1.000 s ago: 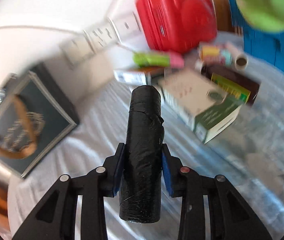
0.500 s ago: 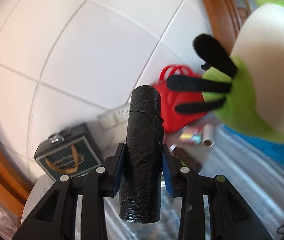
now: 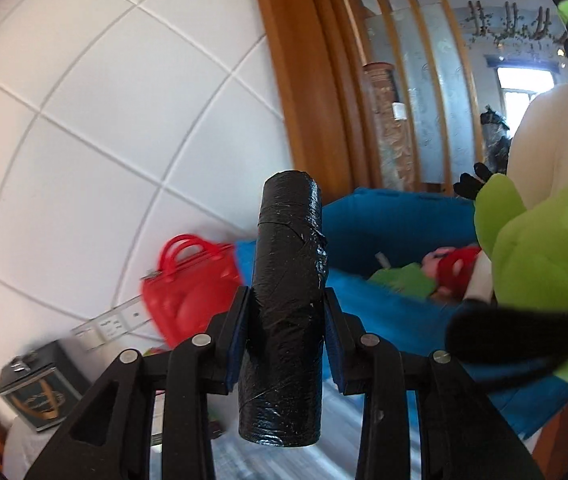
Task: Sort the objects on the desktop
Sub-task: 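Carry the black cylinder and frog plush over the blue crate and release both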
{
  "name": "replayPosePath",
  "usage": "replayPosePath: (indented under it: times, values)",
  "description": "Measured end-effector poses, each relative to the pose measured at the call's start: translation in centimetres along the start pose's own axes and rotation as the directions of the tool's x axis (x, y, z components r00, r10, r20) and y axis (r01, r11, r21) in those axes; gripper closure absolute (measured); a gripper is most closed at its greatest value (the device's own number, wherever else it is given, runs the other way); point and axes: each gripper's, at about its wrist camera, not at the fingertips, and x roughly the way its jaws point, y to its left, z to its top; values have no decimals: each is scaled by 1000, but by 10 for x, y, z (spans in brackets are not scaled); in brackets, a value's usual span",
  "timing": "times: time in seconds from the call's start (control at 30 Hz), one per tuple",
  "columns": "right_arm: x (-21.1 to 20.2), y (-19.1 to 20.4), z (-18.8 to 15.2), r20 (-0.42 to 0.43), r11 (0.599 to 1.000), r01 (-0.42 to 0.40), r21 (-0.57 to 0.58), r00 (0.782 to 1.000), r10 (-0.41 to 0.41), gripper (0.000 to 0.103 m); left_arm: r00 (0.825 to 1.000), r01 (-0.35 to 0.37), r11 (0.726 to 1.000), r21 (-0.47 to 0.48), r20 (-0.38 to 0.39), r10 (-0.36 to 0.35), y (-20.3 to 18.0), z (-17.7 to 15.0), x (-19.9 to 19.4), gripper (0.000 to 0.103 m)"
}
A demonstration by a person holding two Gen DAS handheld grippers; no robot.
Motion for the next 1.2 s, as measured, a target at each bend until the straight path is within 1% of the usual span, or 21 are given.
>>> replayPosePath:
  times: [0.1,0.17,0.23,0.3,0.33,0.4,0.43,0.47,0.5,0.53,0.57,0.6,0.63,0.67,0.73,0.8,0.83,0.93,1.0,1.1,1.2]
  values:
    - [4,-45,19,-16,999,51,10,999,-51,81,1000,16,1000,5,6,-16,-30,23,22,69]
    - [17,-72,27,-38,997,75,11,996,-74,81,1000,13,1000,20,1,-13,-49,39,40,69]
    - [39,-102,33,-75,996,87,32,994,-85,81,1000,15,1000,23,-4,-15,-62,52,55,69]
    - [70,-133,35,-125,993,88,81,989,-77,80,1000,-3,999,35,-17,3,-75,65,74,69]
    - [78,-143,33,-145,991,90,95,986,-76,80,1000,-6,999,44,-30,8,-82,71,83,68]
    - [106,-169,30,-196,986,114,120,976,-89,76,999,-14,999,49,-32,15,-94,84,96,68]
    - [118,-181,27,-230,983,117,141,970,-83,73,999,-37,998,49,-20,38,-99,92,103,68]
    - [125,-192,24,-248,979,114,170,966,-70,70,999,-43,998,52,-15,44,-102,98,104,65]
    - [130,-202,21,-250,972,110,209,967,-56,69,999,-44,998,53,-7,44,-104,103,106,62]
    - [130,-210,18,-250,968,103,228,967,-44,62,999,-52,997,55,4,52,-106,108,106,50]
    - [131,-214,18,-256,968,92,231,966,-31,59,996,-82,995,54,23,81,-109,111,105,36]
    - [128,-216,18,-248,972,84,218,968,-28,58,994,-106,993,53,38,104,-117,113,96,30]
    - [125,-214,19,-240,978,75,193,971,-27,54,990,-132,990,48,55,130,-119,113,90,23]
    - [121,-213,19,-230,981,61,182,973,-18,47,986,-153,988,38,67,150,-121,113,86,22]
    - [113,-214,21,-213,981,25,194,977,17,40,987,-154,988,16,58,153,-118,108,80,22]
    - [105,-215,18,-190,972,-36,234,978,82,39,985,-163,987,7,50,163,-119,107,75,22]
    - [95,-210,17,-178,966,-63,251,978,110,37,983,-176,984,6,50,176,-120,106,70,22]
    - [74,-198,7,-148,949,-127,289,973,175,27,975,-215,977,-3,48,215,-116,94,56,22]
    - [62,-189,-3,-130,940,-166,298,969,212,25,970,-237,971,-15,45,238,-112,81,46,22]
    - [48,-169,-17,-128,941,-201,270,962,242,22,962,-270,962,-37,31,271,-100,63,33,22]
    - [36,-148,-31,-136,928,-251,275,945,296,22,953,-300,952,-58,14,301,-86,46,17,22]
